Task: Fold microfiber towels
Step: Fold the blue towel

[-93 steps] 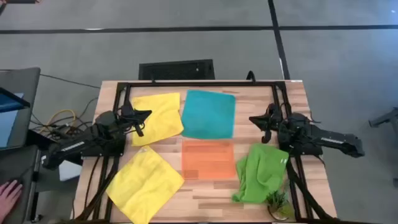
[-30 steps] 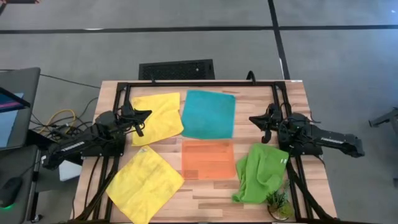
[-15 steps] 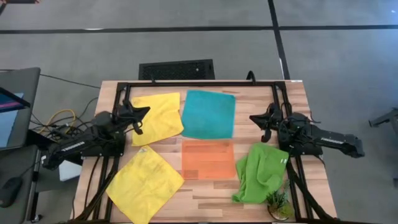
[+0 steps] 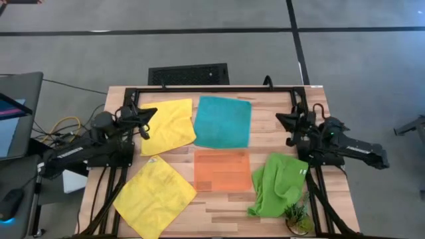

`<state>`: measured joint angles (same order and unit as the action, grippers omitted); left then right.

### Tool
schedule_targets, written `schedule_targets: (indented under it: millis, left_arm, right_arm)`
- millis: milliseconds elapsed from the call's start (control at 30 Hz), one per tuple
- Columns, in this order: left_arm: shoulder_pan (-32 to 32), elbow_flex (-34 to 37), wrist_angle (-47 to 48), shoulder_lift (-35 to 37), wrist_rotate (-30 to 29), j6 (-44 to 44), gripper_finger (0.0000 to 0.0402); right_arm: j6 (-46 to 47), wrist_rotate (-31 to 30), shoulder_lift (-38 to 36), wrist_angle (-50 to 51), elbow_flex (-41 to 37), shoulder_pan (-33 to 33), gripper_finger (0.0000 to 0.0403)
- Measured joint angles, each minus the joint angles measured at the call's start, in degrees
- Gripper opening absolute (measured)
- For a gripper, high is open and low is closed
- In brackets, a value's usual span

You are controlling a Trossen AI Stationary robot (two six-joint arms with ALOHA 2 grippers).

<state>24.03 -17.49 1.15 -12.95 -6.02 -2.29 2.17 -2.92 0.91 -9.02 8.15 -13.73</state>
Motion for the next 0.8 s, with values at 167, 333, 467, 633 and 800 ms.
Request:
schedule_targets:
  millis: [167,333,467,633,800]
  left_arm:
    - [0.0,-10.0,8.0,-12.7,-2.3,0.9,0.0]
    - [0.1,-18.4,11.7,-24.7,-6.0,3.8,0.0]
    - [0.1,-23.0,14.0,-32.0,-8.3,6.5,0.0]
    - [0.1,-25.9,13.9,-36.9,-8.2,10.2,0.0]
    - [0.1,-26.9,14.0,-38.5,-8.2,15.4,0.0]
  right_arm:
    - [-2.0,-0.1,4.0,10.0,9.0,0.2,0.0044]
    - [7.5,-3.6,11.3,21.7,18.2,-0.6,0.0044]
    - [16.1,-4.7,17.2,26.5,22.9,-1.6,0.0044]
    - [28.3,-4.5,20.9,24.5,25.1,-1.6,0.0044]
    - [32.3,-4.5,22.1,22.5,25.1,-1.3,0.0044]
